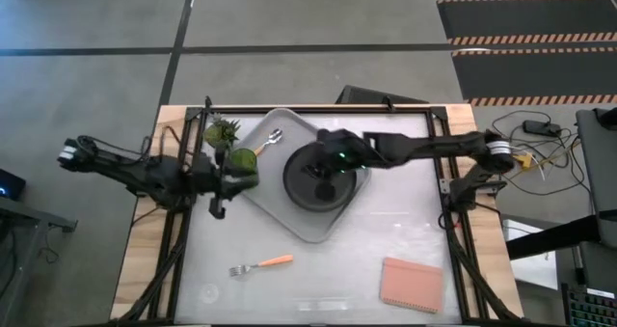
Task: Pick and place plate/cup/fork/spoon on tray
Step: Put the orange fork on the gray tray
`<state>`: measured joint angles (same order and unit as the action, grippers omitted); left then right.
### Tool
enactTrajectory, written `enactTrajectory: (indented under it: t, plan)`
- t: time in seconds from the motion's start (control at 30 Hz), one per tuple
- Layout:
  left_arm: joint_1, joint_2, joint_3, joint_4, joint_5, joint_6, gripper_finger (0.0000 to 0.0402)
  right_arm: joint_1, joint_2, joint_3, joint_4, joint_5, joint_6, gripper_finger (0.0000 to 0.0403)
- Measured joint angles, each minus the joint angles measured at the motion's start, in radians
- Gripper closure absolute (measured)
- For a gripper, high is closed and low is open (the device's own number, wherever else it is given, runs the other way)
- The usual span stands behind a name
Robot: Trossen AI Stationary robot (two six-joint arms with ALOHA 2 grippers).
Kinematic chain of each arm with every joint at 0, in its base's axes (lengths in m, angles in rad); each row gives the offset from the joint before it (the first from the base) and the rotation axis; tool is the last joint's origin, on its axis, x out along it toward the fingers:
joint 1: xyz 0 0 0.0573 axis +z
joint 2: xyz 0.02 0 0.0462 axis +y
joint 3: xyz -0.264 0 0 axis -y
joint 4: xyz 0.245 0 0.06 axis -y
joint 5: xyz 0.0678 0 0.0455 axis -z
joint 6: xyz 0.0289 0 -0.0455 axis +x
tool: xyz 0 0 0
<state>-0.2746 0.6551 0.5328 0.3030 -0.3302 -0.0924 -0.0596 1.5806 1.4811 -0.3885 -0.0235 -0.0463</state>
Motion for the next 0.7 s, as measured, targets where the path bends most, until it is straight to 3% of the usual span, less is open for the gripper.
enactTrajectory:
  t: [0.2, 0.4, 0.53, 0.7]
  plan:
    - [-0.084, 0.123, 0.089, -0.018, -0.001, -0.037, 0.0299, 0.066, -0.167, -0.210, 0.122, 0.000, -0.032, 0.0394]
    - [-0.153, 0.281, 0.204, -0.144, -0.001, -0.178, 0.0299, 0.099, -0.304, -0.415, 0.285, 0.001, -0.043, 0.0394]
    - [-0.189, 0.403, 0.294, -0.326, 0.018, -0.330, 0.0299, 0.105, -0.388, -0.515, 0.346, -0.002, -0.033, 0.0394]
    - [-0.243, 0.577, 0.395, -0.547, 0.115, -0.500, 0.0299, 0.110, -0.459, -0.603, 0.421, -0.001, -0.032, 0.0394]
